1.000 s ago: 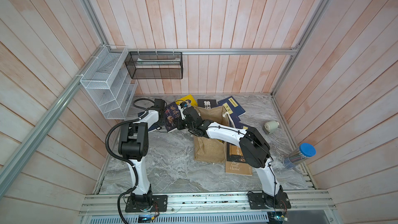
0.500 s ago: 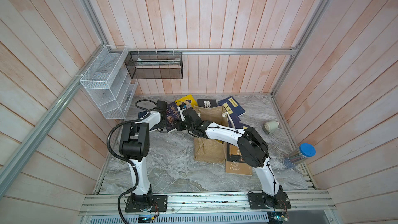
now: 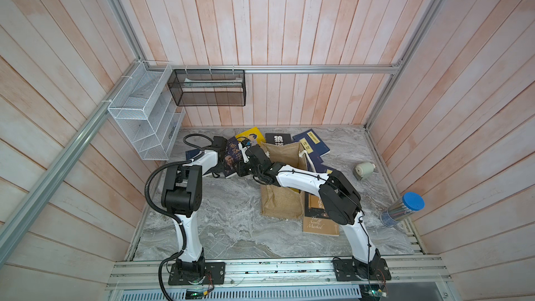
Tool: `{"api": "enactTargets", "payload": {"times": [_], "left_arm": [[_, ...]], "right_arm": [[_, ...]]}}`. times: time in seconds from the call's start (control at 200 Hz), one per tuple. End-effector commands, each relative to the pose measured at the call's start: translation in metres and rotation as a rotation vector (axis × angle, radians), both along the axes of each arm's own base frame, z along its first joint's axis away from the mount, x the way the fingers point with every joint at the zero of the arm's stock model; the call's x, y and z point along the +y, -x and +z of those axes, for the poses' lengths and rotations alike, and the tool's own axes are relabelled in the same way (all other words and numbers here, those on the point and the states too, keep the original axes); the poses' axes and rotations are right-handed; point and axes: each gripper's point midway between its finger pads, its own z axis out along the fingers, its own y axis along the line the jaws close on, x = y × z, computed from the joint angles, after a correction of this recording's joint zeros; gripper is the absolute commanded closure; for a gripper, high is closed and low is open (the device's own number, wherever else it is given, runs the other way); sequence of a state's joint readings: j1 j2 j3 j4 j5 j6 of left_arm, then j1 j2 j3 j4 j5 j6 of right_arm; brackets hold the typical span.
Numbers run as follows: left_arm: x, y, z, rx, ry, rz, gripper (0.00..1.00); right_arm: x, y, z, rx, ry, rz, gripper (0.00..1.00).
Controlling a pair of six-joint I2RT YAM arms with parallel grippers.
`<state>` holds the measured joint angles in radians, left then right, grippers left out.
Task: Put the books into the canvas bag
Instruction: Move the book to the center of the board.
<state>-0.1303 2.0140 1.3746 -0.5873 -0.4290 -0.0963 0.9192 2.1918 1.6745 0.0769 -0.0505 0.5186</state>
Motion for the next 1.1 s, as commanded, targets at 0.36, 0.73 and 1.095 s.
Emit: {"api": "enactTargets", "payload": {"times": [0.36, 0.73, 1.095], "left_arm": [[0.012, 0.008, 0.013, -0.006, -0.079, -0.004, 0.77], [0.015, 0.012, 0.017, -0.007, -0.104, -0.007, 0.81], [0.013, 0.022, 0.016, 0.012, -0.108, -0.006, 0.77]], "right_arm": [[-0.004, 0.0, -0.002, 0.013, -0.006, 0.001, 0.62], [-0.005, 0.001, -0.001, 0.016, -0.006, 0.002, 0.62], [-0.005, 0.003, 0.0, 0.024, -0.011, 0.007, 0.62]]}}
